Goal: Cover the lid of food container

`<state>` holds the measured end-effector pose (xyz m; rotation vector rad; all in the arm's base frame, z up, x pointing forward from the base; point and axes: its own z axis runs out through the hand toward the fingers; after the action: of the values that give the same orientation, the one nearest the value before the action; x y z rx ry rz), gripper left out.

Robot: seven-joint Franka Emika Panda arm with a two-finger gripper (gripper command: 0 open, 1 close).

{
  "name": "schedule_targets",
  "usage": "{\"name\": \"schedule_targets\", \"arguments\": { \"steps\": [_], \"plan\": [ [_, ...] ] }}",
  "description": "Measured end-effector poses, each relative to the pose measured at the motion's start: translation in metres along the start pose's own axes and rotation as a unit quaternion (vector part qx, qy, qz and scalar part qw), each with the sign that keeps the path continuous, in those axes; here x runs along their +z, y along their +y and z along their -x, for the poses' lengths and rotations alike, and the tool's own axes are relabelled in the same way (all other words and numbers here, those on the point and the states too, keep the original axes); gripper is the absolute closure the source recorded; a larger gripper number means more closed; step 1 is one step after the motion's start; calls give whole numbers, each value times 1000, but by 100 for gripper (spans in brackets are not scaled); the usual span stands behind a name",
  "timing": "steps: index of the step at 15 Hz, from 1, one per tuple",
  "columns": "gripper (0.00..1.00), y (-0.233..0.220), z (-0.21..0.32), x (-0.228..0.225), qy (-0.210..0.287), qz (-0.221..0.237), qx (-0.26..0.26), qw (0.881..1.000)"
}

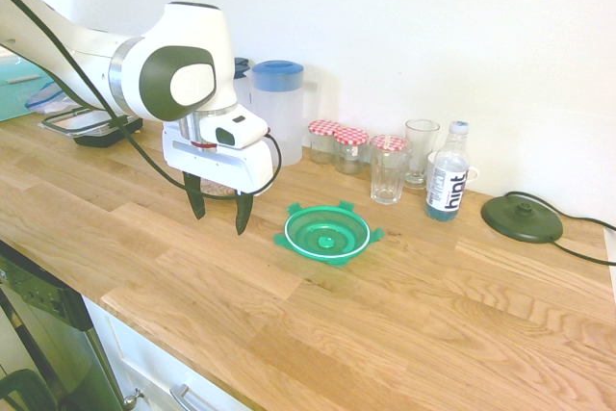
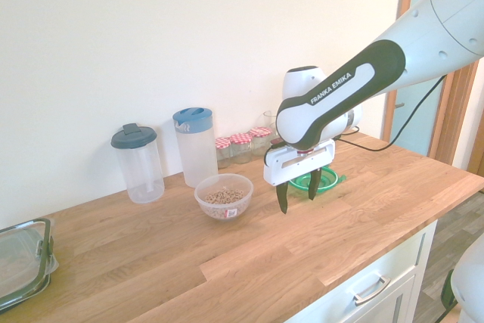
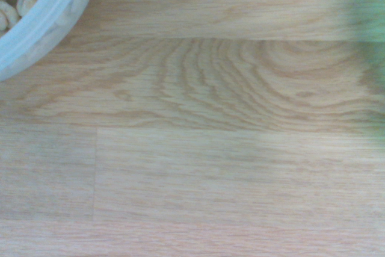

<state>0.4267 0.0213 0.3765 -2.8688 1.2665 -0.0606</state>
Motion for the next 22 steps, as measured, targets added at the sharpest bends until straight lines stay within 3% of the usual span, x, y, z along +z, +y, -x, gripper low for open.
{"name": "schedule_targets", "arguments": {
  "steps": [2,5,8,11,13,19,22],
  "plan": [
    [0,2,-2,-1,-5,-6,4,1000],
    [0,23,-37,-31,-58,-79,3,995],
    [0,77,-97,-66,-118,-158,-1,980],
    [0,141,-157,-68,-165,-226,-5,960],
    [0,170,-190,-54,-183,-245,-7,952],
    [0,223,-252,8,-205,-253,14,945],
    [0,223,-269,45,-227,-274,19,935]
  ]
}}
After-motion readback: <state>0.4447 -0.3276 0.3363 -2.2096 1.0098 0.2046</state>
